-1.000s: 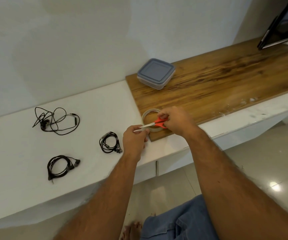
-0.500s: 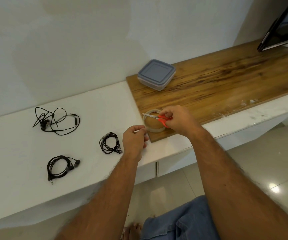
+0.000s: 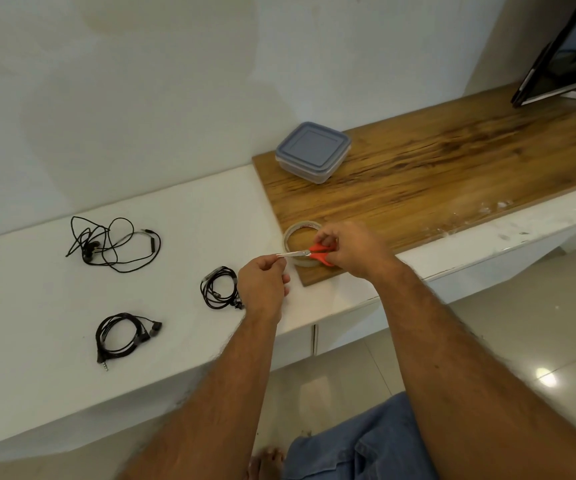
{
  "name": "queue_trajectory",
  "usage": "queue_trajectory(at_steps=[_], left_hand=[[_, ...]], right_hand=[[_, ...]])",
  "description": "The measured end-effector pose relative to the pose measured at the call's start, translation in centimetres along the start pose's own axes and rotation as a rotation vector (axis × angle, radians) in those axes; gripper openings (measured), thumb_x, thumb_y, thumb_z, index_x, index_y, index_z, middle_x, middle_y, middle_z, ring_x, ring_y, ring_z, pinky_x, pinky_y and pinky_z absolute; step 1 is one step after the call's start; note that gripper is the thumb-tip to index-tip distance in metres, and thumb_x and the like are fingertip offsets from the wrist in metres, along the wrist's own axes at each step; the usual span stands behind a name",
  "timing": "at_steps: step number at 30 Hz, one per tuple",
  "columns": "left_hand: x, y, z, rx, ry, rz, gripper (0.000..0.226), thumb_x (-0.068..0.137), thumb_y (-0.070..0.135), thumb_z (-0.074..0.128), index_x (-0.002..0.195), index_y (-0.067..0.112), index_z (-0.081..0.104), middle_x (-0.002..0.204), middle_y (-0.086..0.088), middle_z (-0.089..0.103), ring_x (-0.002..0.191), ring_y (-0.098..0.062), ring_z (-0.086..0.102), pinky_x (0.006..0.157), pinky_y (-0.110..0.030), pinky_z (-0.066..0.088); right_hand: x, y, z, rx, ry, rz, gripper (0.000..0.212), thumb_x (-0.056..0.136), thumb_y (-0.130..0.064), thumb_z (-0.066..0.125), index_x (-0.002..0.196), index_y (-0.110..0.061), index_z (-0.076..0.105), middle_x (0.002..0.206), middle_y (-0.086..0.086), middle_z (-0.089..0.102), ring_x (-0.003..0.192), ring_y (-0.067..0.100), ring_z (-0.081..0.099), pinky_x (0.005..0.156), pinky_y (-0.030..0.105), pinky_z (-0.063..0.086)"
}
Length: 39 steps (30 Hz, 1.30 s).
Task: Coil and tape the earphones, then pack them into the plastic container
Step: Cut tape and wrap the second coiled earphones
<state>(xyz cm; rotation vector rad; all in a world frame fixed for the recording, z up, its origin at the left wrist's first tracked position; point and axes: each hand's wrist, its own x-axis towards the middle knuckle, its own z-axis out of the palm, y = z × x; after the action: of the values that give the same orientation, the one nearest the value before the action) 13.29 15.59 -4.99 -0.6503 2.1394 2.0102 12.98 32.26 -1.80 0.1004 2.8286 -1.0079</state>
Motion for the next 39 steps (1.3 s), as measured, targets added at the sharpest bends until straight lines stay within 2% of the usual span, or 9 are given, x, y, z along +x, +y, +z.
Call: queue_trajectory(at_steps=[4, 11, 22, 24, 27, 31, 34, 37, 39], left_hand=[[-0.3, 0.2, -0.1, 0.016, 0.018, 0.015, 0.007, 0.093, 0.01, 0.062, 0.095, 0.012, 0.068, 0.071, 0.0, 0.065, 0.059, -0.01, 0.06, 0.045, -0.021, 0.047], [-1.1, 0.2, -0.7, 0.052, 0.013, 0.023, 0.009, 0.095, 0.012, 0.059, 0.098, 0.011, 0.067, 0.079, 0.001, 0.065, 0.063, -0.01, 0.063, 0.049, -0.024, 0.049], [-1.9, 1.2, -3.1, 0.06, -0.023, -0.054, 0.008, 0.095, 0.008, 0.057, 0.092, 0.01, 0.064, 0.083, -0.001, 0.065, 0.065, -0.01, 0.064, 0.046, -0.02, 0.05], [-2.0, 1.5, -3.2, 0.014, -0.043, -0.123, 0.011, 0.095, 0.005, 0.056, 0.087, 0.009, 0.063, 0.089, -0.005, 0.066, 0.067, -0.012, 0.065, 0.047, -0.02, 0.051], [-1.9, 2.0, -3.6, -0.067, -0.054, -0.175, 0.011, 0.094, 0.004, 0.057, 0.085, 0.008, 0.062, 0.09, -0.009, 0.067, 0.069, -0.015, 0.066, 0.05, -0.021, 0.052], [-2.2, 2.4, -3.7, -0.193, -0.059, -0.237, 0.009, 0.092, 0.004, 0.06, 0.083, 0.006, 0.061, 0.084, -0.008, 0.067, 0.064, -0.014, 0.065, 0.043, -0.018, 0.047], [-2.6, 2.7, -3.7, -0.222, -0.078, -0.258, 0.008, 0.091, 0.004, 0.06, 0.083, 0.005, 0.061, 0.081, -0.008, 0.067, 0.062, -0.014, 0.064, 0.041, -0.017, 0.045], [-3.0, 2.9, -3.7, -0.223, -0.081, -0.255, 0.008, 0.089, 0.003, 0.06, 0.082, 0.005, 0.061, 0.082, -0.008, 0.066, 0.059, -0.013, 0.064, 0.041, -0.017, 0.045], [-3.2, 3.0, -3.8, -0.216, -0.073, -0.243, 0.007, 0.088, 0.003, 0.061, 0.082, 0.006, 0.061, 0.084, -0.007, 0.066, 0.059, -0.012, 0.064, 0.042, -0.017, 0.045]], right_hand=[[-0.1, 0.4, 0.2, -0.023, 0.042, 0.004, 0.028, 0.083, -0.024, 0.075, 0.11, -0.031, 0.069, 0.099, -0.013, 0.064, 0.093, 0.005, 0.058, 0.068, 0.021, 0.045], [0.0, 0.0, 0.2, -0.103, 0.144, 0.063, 0.022, 0.084, -0.034, 0.072, 0.105, -0.034, 0.07, 0.093, -0.013, 0.069, 0.088, 0.007, 0.062, 0.073, 0.035, 0.056], [0.0, -2.2, 0.9, -0.184, 0.183, 0.15, 0.024, 0.083, -0.039, 0.074, 0.103, -0.026, 0.073, 0.092, -0.005, 0.07, 0.084, 0.011, 0.063, 0.065, 0.027, 0.05], [-0.1, -2.2, 1.0, -0.112, 0.188, 0.153, 0.022, 0.082, -0.035, 0.076, 0.101, -0.024, 0.073, 0.091, -0.005, 0.071, 0.086, 0.011, 0.063, 0.067, 0.029, 0.05], [-0.5, -1.4, 1.2, 0.226, 0.205, 0.192, 0.016, 0.078, -0.027, 0.081, 0.091, -0.024, 0.073, 0.08, -0.008, 0.07, 0.082, 0.009, 0.064, 0.071, 0.031, 0.054], [-1.3, -0.7, 0.3, 0.557, 0.227, 0.238, 0.009, 0.083, -0.021, 0.076, 0.087, -0.023, 0.068, 0.076, 0.0, 0.067, 0.064, 0.013, 0.059, 0.054, 0.03, 0.052], [-2.7, -0.4, -0.8, 0.654, 0.003, 0.181, 0.006, 0.089, -0.016, 0.068, 0.095, -0.018, 0.069, 0.076, 0.006, 0.068, 0.055, 0.01, 0.052, 0.053, 0.029, 0.052], [-4.3, 0.2, -1.0, 0.658, -0.335, 0.195, 0.014, 0.091, -0.022, 0.067, 0.103, -0.015, 0.068, 0.076, 0.001, 0.068, 0.057, 0.009, 0.052, 0.059, 0.029, 0.055], [-4.9, 0.5, -0.9, 0.686, -0.472, 0.238, 0.02, 0.092, -0.027, 0.065, 0.105, -0.012, 0.066, 0.076, 0.0, 0.067, 0.061, 0.009, 0.054, 0.064, 0.032, 0.057]])
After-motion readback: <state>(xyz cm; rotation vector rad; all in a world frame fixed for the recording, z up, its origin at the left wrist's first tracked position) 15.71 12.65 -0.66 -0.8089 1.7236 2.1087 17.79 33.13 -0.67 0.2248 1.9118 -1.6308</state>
